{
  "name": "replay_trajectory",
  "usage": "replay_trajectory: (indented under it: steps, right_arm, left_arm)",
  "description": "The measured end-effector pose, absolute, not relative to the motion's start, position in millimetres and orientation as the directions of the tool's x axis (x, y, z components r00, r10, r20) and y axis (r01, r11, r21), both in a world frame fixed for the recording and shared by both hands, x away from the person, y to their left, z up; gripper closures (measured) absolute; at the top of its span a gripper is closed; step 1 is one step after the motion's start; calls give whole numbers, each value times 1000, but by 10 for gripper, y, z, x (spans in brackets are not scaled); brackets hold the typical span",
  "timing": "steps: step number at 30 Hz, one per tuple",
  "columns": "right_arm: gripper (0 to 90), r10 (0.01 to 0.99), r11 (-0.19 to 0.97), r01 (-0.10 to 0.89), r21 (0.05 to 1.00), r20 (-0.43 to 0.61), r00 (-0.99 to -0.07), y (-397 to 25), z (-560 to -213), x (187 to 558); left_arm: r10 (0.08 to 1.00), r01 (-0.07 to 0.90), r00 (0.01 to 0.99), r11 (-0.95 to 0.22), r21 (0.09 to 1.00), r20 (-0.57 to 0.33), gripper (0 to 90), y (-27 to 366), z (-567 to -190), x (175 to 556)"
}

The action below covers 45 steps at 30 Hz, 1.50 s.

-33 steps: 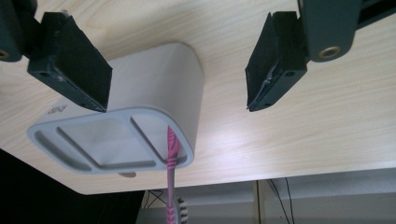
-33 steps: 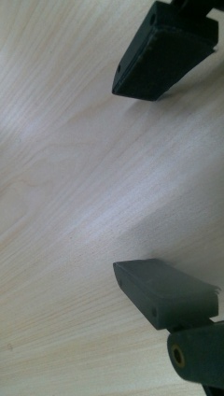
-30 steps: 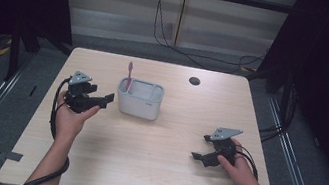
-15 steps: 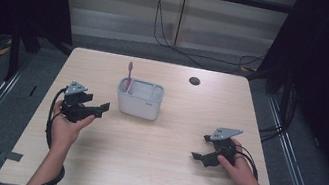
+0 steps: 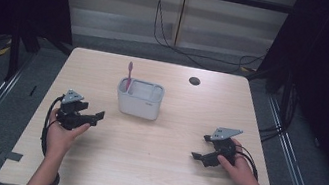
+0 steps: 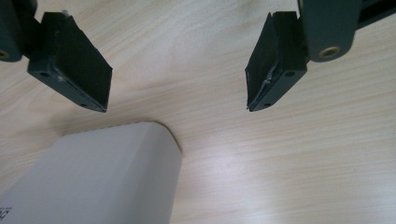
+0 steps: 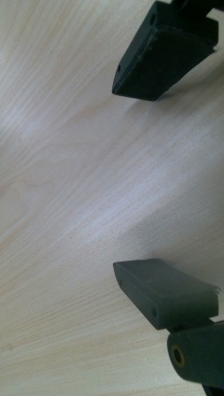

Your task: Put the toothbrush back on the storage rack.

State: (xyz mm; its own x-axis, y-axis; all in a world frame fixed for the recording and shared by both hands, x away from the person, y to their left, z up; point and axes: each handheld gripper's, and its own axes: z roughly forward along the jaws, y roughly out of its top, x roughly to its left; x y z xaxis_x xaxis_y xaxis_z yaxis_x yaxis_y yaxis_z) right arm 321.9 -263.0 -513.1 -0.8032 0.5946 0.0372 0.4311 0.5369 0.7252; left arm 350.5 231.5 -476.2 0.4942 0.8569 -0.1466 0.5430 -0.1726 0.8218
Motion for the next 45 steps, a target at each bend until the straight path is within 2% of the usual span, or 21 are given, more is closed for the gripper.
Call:
replay_trajectory:
  steps: [27, 45]
  right_arm:
    - [125, 594, 537, 431, 725, 37, -803, -2630, -5131, 3219]
    - [125, 594, 538, 430, 725, 36, -803, -2630, -5131, 3219]
  left_arm:
    - [839, 561, 541, -309, 768, -57, 216, 2328, -4975, 3405]
    - [834, 559, 552, -346, 753, -26, 188, 2309, -5053, 3384]
